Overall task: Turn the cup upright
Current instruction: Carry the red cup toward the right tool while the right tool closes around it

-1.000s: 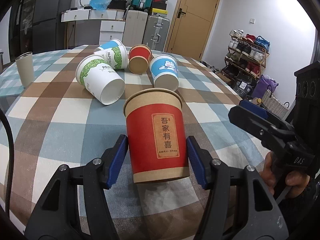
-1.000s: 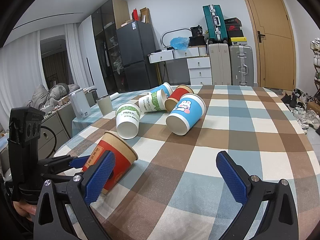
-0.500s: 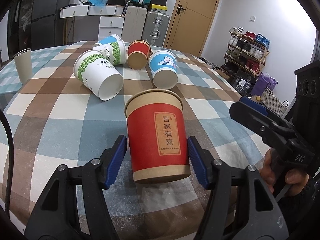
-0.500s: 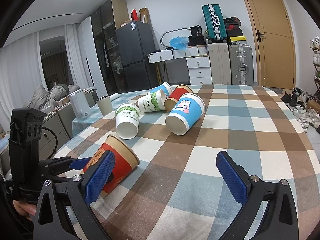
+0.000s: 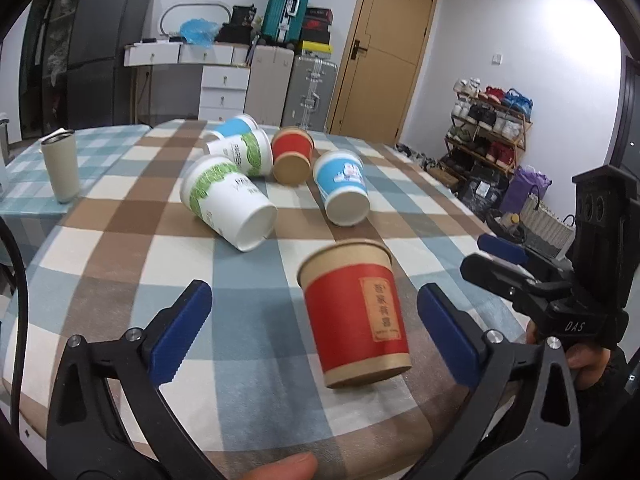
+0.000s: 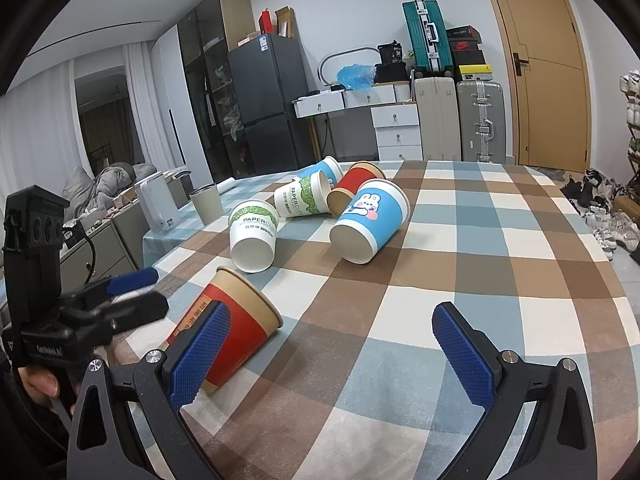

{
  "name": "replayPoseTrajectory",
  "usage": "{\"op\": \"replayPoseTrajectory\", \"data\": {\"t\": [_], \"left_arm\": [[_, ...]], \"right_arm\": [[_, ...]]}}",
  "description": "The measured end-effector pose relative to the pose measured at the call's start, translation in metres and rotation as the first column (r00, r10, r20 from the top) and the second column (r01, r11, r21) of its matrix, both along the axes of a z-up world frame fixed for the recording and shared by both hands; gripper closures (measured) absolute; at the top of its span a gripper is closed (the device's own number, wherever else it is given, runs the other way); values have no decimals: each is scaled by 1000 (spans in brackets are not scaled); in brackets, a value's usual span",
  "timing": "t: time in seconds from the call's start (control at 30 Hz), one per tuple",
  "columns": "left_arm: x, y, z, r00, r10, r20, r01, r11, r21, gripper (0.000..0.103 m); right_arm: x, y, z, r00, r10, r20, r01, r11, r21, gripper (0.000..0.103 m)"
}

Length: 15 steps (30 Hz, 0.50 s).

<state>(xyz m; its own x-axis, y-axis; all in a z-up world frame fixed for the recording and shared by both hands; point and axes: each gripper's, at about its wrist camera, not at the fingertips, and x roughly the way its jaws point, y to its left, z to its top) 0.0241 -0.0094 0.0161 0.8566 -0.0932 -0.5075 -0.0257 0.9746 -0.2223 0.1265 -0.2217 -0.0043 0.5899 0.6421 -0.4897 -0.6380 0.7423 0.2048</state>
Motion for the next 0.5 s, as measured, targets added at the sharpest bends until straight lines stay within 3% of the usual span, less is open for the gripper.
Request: {"op": "replayPoseTrajectory", "data": {"t": [0.5], "left_arm": [[-8,16,4,997,7,79,-15,995,100,0]], "right_arm": [[9,22,1,988,46,-146,-45,999,9,0]]}}
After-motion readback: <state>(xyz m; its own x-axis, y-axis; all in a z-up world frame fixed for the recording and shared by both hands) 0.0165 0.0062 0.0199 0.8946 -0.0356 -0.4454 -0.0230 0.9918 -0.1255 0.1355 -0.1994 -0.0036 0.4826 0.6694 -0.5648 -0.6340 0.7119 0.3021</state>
